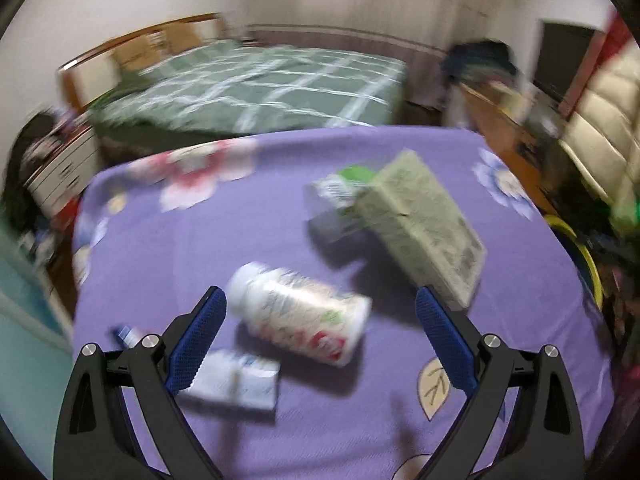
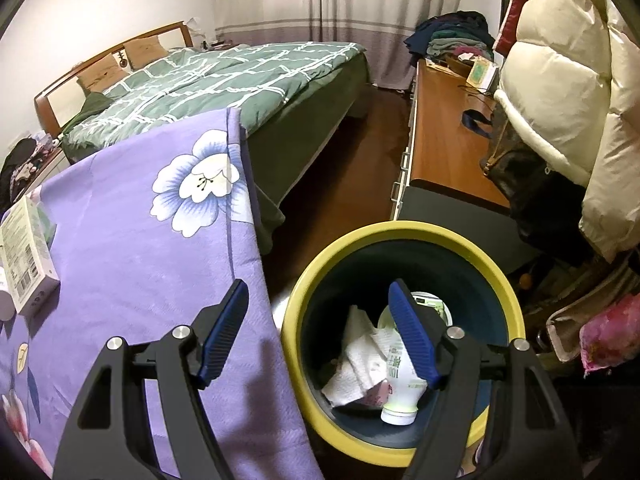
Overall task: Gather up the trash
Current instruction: 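Grasp the white supplement bottle with the left tool, then carry the supplement bottle with the left tool over the bin and release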
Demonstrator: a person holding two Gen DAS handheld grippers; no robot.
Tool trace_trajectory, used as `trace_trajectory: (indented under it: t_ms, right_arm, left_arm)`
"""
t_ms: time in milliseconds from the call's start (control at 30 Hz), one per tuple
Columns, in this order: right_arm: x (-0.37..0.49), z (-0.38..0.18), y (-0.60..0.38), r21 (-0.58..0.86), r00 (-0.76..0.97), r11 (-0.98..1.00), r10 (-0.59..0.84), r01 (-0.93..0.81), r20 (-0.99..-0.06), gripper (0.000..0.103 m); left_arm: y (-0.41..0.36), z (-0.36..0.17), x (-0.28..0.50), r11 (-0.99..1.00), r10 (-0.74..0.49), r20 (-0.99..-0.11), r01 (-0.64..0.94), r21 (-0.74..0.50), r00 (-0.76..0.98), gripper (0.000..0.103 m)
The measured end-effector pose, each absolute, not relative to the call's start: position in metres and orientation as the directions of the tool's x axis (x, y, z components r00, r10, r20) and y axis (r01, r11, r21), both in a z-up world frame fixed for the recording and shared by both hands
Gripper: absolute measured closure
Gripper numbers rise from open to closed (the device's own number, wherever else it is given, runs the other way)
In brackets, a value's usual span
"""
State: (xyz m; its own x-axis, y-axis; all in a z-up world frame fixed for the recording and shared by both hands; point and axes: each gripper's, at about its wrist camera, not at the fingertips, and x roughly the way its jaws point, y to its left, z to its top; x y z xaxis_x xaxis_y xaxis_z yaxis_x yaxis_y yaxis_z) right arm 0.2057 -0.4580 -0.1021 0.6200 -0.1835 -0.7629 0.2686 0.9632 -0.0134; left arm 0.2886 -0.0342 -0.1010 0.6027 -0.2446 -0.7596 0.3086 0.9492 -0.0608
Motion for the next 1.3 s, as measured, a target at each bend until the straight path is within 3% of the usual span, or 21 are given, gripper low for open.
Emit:
trace_trajectory:
  t_ms: [133, 500, 600, 800, 1000, 1300]
  right_arm:
    - [0.203, -0.101, -0.459, -0.016, 0.623, 0.964, -0.185, 0.266, -0.760, 0.034]
    - [0.207, -0.104, -0.449, -0.014, 0.615, 0.972, -0.159, 0.235, -0.773, 0.033]
    - [0.204, -0.102, -0.448, -0.010, 0.619, 0.973, -0.153, 0.229, -0.770, 0.033]
    - [0.188, -0.093, -0.457, 0.018, 0.648, 0.973, -0.140, 0.231, -0.749, 0.033]
    - [0.157, -0.081, -0.477, 0.036, 0.676, 0.966, -0.152, 0.255, -0.721, 0.033]
    - [0.100, -0.076, -0.522, 0.008, 0.675, 0.944, -0.230, 0.330, -0.701, 0.033]
  left_arm:
    - [-0.039, -0.104, 0.298, 0.923, -0.240, -0.772, 0.384, 0.006, 0.589, 0.005]
    - [-0.036, -0.128, 0.322, 0.846, -0.295, -0.827, 0.533, 0.008, 0.479, 0.005]
    - [-0.037, -0.135, 0.325, 0.847, -0.289, -0.839, 0.532, 0.001, 0.461, 0.017]
    - [-0.053, -0.126, 0.310, 0.869, -0.244, -0.836, 0.493, 0.037, 0.492, 0.018]
    - [-0.109, -0.078, 0.276, 0.867, -0.248, -0.787, 0.492, 0.080, 0.565, 0.018]
    - [-0.269, -0.050, 0.245, 0.740, -0.386, -0.748, 0.665, 0.098, 0.540, 0.018]
